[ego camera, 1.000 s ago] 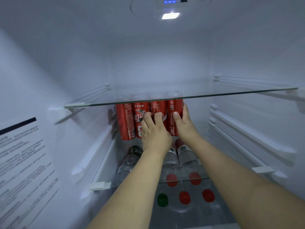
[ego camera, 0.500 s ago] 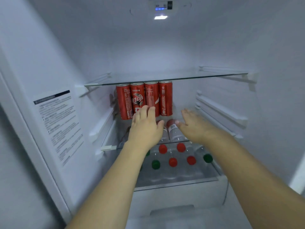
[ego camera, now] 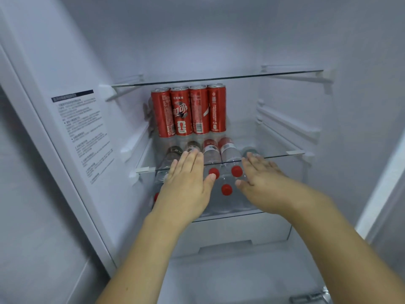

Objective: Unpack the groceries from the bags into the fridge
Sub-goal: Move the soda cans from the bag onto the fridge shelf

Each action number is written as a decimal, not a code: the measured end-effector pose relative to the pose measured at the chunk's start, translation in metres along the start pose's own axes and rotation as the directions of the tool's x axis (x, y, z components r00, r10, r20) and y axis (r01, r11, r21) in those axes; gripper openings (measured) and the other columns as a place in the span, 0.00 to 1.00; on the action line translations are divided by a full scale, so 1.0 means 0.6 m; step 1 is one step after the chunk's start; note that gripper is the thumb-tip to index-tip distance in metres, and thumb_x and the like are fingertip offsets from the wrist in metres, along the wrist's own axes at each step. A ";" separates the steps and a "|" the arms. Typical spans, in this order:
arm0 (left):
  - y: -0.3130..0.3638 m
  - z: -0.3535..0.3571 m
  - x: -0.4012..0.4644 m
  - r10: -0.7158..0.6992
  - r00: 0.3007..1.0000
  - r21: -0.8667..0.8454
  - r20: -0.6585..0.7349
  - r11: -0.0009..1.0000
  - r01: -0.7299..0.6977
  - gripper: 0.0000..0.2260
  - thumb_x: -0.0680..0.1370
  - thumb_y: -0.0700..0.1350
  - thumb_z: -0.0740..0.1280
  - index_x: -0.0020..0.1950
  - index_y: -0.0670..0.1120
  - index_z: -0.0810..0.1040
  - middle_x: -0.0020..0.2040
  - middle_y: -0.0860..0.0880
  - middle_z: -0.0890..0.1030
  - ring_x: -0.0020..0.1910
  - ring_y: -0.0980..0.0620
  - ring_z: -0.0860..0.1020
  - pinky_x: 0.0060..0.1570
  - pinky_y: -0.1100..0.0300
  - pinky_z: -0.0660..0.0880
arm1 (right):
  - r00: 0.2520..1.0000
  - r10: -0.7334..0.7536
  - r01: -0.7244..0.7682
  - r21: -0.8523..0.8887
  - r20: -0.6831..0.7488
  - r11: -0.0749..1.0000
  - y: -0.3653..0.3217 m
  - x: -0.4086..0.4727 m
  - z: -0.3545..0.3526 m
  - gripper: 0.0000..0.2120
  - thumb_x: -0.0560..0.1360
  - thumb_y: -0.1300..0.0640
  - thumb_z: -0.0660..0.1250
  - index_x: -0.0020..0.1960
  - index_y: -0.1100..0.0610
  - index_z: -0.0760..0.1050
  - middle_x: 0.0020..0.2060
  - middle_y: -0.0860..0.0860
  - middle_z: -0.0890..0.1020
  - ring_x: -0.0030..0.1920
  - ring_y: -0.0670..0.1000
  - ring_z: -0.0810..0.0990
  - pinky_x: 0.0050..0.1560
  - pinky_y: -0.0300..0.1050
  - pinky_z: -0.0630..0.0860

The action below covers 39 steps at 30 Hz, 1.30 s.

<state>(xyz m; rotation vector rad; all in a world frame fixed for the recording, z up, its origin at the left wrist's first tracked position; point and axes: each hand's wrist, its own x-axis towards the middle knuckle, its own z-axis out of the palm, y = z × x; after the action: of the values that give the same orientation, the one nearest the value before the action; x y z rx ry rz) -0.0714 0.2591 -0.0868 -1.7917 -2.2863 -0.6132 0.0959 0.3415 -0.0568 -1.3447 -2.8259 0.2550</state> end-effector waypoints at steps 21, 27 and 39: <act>0.020 -0.089 -0.200 -0.388 0.920 0.128 -0.058 0.911 0.392 0.27 0.84 0.54 0.50 0.80 0.44 0.48 0.81 0.48 0.49 0.79 0.51 0.46 0.77 0.57 0.40 | 0.886 -0.462 0.462 0.012 0.045 0.887 -0.104 -0.060 0.013 0.30 0.84 0.47 0.48 0.79 0.56 0.38 0.78 0.52 0.37 0.78 0.51 0.36 0.75 0.48 0.35; 0.023 -0.127 -0.285 -0.463 0.882 0.187 -0.081 0.863 0.470 0.27 0.85 0.54 0.49 0.80 0.45 0.46 0.81 0.48 0.47 0.79 0.52 0.44 0.76 0.57 0.39 | 0.828 -0.559 0.559 0.012 0.048 0.829 -0.155 -0.106 0.024 0.31 0.84 0.48 0.48 0.80 0.57 0.38 0.78 0.52 0.37 0.78 0.51 0.35 0.75 0.48 0.36; 0.060 -0.209 -0.464 -0.620 0.772 0.225 -0.144 0.739 0.635 0.27 0.84 0.53 0.49 0.80 0.46 0.47 0.81 0.50 0.48 0.79 0.55 0.44 0.77 0.58 0.41 | 0.637 -0.762 0.762 0.060 0.115 0.645 -0.274 -0.219 0.050 0.30 0.84 0.48 0.48 0.79 0.56 0.37 0.78 0.52 0.36 0.78 0.51 0.36 0.75 0.47 0.36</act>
<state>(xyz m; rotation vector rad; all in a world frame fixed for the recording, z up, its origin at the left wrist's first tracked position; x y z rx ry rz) 0.0217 -0.0333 -0.0718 -0.8349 -2.7635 -0.4041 0.0503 0.1338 -0.0532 -0.0100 -3.1685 0.3305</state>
